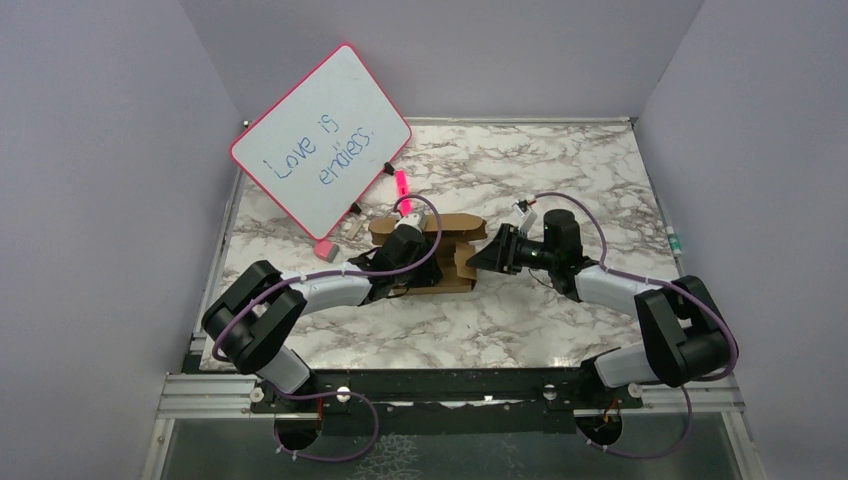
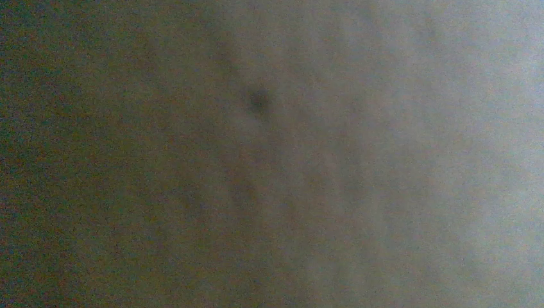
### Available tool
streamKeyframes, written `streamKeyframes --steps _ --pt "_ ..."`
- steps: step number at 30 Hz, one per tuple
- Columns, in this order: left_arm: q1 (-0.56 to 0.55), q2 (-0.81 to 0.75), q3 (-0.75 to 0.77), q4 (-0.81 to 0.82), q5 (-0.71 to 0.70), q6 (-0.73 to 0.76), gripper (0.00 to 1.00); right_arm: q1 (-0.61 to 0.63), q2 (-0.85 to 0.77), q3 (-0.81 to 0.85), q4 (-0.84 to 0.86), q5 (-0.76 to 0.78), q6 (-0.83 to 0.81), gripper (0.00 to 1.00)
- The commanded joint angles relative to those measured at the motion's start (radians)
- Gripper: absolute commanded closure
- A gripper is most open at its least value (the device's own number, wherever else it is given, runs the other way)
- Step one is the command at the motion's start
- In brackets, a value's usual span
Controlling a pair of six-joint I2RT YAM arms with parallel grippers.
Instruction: Fold the paper box
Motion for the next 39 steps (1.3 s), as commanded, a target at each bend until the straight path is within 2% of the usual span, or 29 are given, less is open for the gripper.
streamKeyframes --steps 1,8,14,21,25,28,33,39 --pt "-0.007 -0.005 0.007 -0.026 -0.017 0.002 0.54 -0.004 0.03 0.019 -0.015 0.047 -0.04 0.45" --pt "-0.008 0.007 0.021 -0.024 -0.003 0.002 0.54 -0.003 0.066 0.037 -0.025 0.119 -0.058 0.53" --pt "-0.017 0.028 0.027 -0.024 0.003 -0.001 0.54 -0.002 0.121 0.038 0.005 0.121 -0.044 0.59" --pt "-0.018 0.005 0.021 -0.047 -0.023 0.008 0.54 -0.009 0.005 0.008 -0.077 0.234 -0.079 0.52" --pt "-0.017 0.006 0.02 -0.052 -0.031 0.015 0.54 -0.067 -0.09 -0.027 -0.122 0.265 -0.083 0.52" --pt "-0.018 0.011 0.02 -0.048 -0.028 0.013 0.54 -0.084 -0.096 -0.032 -0.172 0.298 -0.096 0.52" --pt "-0.018 0.011 0.018 -0.044 -0.025 0.009 0.54 -0.085 -0.048 -0.084 -0.112 0.275 -0.071 0.55" --pt "-0.018 0.022 0.024 -0.045 -0.022 0.008 0.55 -0.085 0.061 -0.11 -0.003 0.168 -0.051 0.56"
